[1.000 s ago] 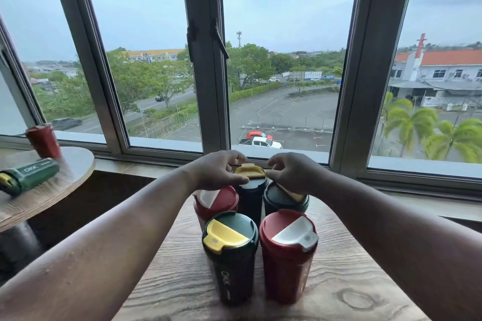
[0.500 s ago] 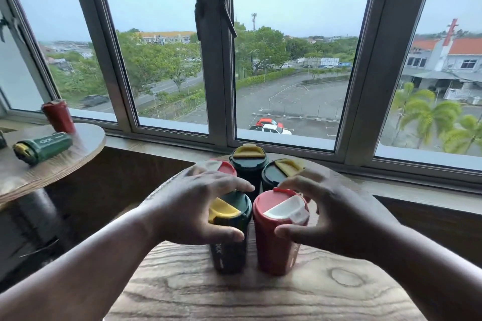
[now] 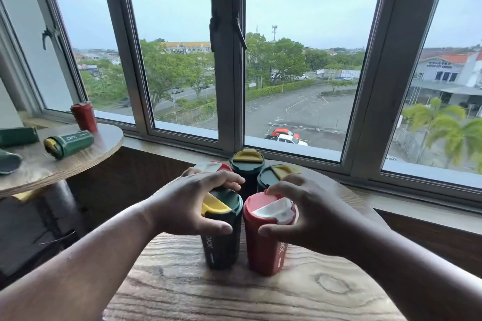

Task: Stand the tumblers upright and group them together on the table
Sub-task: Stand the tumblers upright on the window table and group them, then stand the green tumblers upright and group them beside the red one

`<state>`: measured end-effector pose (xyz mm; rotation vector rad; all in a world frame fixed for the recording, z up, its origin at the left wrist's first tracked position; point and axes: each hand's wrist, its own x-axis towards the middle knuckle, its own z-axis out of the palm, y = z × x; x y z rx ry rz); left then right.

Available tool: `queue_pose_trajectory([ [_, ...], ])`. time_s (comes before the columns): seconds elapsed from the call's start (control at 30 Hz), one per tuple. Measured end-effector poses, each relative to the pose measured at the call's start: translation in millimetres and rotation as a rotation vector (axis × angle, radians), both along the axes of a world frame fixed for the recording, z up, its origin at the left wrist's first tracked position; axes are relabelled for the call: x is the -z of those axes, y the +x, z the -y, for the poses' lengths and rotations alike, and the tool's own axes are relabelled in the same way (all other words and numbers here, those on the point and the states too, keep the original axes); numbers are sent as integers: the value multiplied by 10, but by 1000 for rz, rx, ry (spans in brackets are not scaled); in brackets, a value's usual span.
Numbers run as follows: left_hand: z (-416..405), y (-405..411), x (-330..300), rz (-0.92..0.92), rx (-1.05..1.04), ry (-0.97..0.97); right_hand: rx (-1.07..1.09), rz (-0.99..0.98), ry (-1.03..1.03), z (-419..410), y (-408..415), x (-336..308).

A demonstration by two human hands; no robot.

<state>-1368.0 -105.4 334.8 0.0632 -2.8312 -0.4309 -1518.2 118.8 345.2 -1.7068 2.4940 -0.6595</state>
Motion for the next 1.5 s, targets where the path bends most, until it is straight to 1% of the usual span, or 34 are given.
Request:
queue_pose_trajectory([
  [0.1, -41, 21, -68, -60, 9, 107, 3, -72, -38, 25, -44, -54],
  [0.23, -49, 102, -187, -197, -62, 209, -13, -62, -114, 155, -45, -189],
  [0.3, -35, 183, -233, -248, -117, 222, -24, -63, -133, 277, -12, -260],
  [0.4, 30, 370, -299, -274, -203, 204, -38, -86, -130, 517, 78, -357],
  [0.57, 376, 898, -421, -279, -325, 102, -58, -137, -90, 1024, 458, -472],
  [0.73, 1021, 1711, -433, -242, -399, 60, -75, -138, -94, 1706, 1244, -532],
  [0.97, 2069, 3056, -386, -139, -525, 37, -143, -70, -78, 2779, 2558, -538],
  [1.13, 2689, 3820, -280, -111, -613, 63, -225, -15, -13, 3591, 3186, -425],
  [1.3, 3155, 4241, -160, -116, -696, 95, -262, -29, 35, 4285, 3475, -287],
  [1.4, 3455, 4333, -105, -106, -737, 107, -287, -46, 3, 4727, 3531, -222],
  [1.5, 3801, 4329, -81, -85, -771, 111, -304, -8, 8, 5173, 3558, -166],
])
